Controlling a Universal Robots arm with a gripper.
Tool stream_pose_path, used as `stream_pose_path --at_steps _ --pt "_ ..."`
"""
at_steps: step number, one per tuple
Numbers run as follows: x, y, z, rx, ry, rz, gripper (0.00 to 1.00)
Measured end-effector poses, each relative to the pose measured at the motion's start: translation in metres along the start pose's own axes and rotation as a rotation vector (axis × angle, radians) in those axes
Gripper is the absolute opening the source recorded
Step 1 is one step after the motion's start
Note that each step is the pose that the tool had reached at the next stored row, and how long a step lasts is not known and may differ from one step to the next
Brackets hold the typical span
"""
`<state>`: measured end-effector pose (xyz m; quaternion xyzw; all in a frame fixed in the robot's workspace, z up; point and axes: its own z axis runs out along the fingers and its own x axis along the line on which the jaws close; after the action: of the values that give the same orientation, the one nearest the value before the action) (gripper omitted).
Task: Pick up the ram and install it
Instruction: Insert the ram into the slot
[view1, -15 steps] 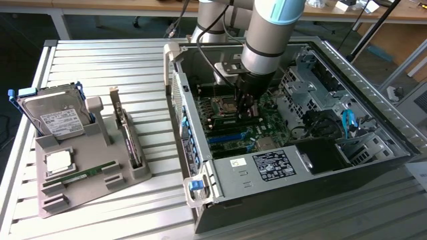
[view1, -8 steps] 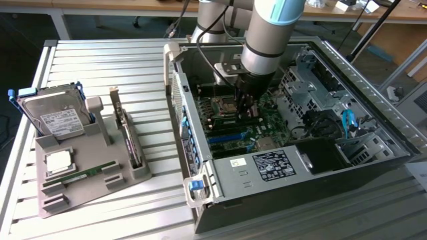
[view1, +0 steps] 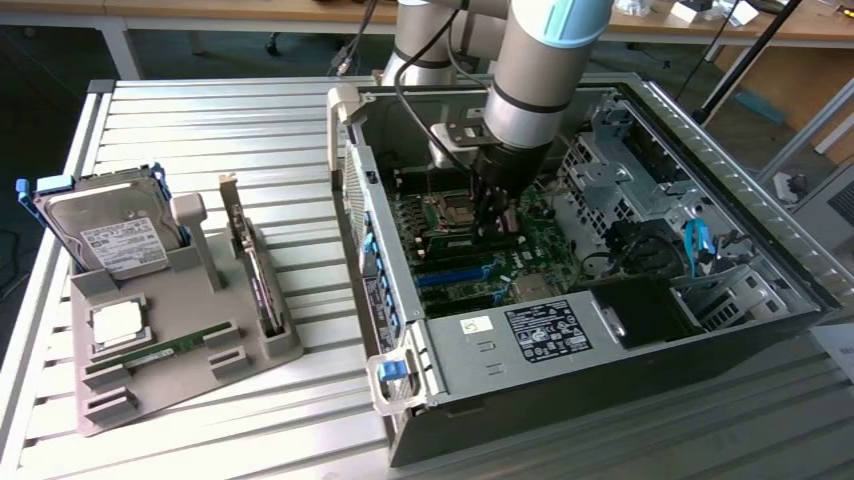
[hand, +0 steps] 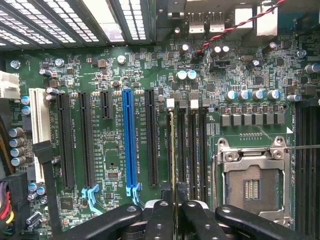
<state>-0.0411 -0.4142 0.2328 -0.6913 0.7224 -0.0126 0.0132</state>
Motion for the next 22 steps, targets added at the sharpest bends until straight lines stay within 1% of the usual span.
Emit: stream_pose_path --at_steps 3,22 --pt "-0.0002 -0.0007 0.0003 0.0009 -0.0009 0.000 0.13" --pt "-0.0001 -0.0006 0.0003 0.0006 -0.0011 -0.012 0.13"
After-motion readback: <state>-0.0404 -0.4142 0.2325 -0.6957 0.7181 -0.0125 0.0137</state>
